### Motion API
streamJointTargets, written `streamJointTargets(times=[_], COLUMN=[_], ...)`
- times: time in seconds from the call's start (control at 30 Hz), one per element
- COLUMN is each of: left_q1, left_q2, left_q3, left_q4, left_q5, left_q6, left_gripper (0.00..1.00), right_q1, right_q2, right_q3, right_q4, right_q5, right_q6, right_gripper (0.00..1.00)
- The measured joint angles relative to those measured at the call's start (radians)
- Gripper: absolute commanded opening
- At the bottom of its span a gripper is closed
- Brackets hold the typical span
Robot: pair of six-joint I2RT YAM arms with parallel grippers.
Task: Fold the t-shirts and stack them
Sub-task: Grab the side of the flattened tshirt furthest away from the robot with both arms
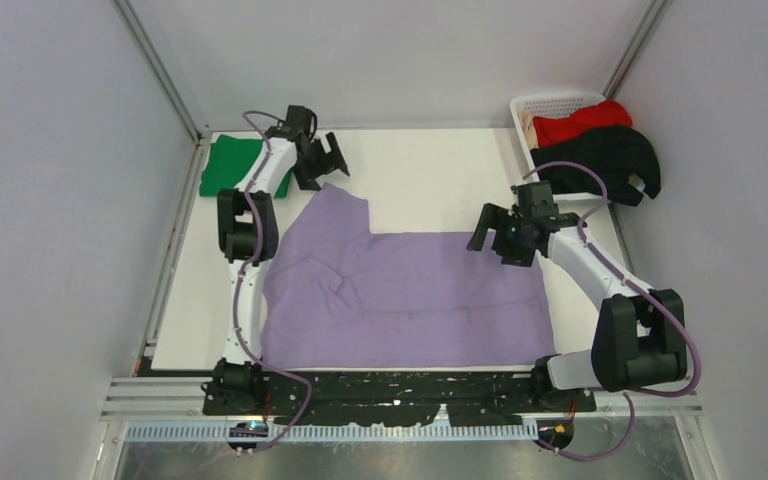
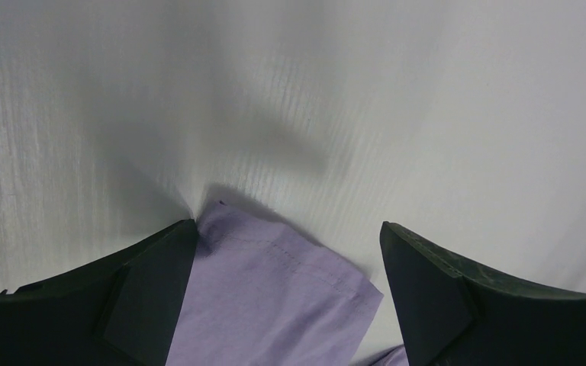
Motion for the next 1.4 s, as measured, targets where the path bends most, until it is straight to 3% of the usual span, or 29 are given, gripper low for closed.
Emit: streamJointTargets(times=[0.1, 0.37, 0.7, 0.87, 1.07, 1.4], left_q1=[-0.007, -0.039, -0.057, -0.059, -0.06, -0.055], left_q2=[-0.001, -0.002, -0.002, -0.001, -0.001, -0.001], left_q3=[0.0, 0.0, 0.005, 0.022, 0.023, 0.023], left_q4=[-0.018, -0.08, -0.15, -0.16, -0.161, -0.154], left_q5=[0.013, 0.002, -0.082, -0.108, -0.122, -0.12], left_q6=[0.021, 0.044, 0.04, 0.04, 0.04, 0.023], left_gripper=[0.87, 0.56, 0.34, 0.31, 0.38, 0.38], right_q1=[0.0, -0.008, -0.022, -0.029, -0.039, -0.044], right_q2=[-0.002, -0.009, -0.023, -0.024, -0.036, -0.048], right_q3=[-0.002, -0.015, -0.02, -0.023, -0.033, -0.035], right_q4=[0.005, 0.009, 0.008, 0.007, 0.005, 0.005], right_q5=[-0.001, -0.002, -0.003, -0.005, -0.006, -0.008], right_q6=[0.0, 0.0, 0.0, 0.0, 0.0, 0.001], right_gripper=[0.96, 0.96, 0.96, 0.96, 0.96, 0.97])
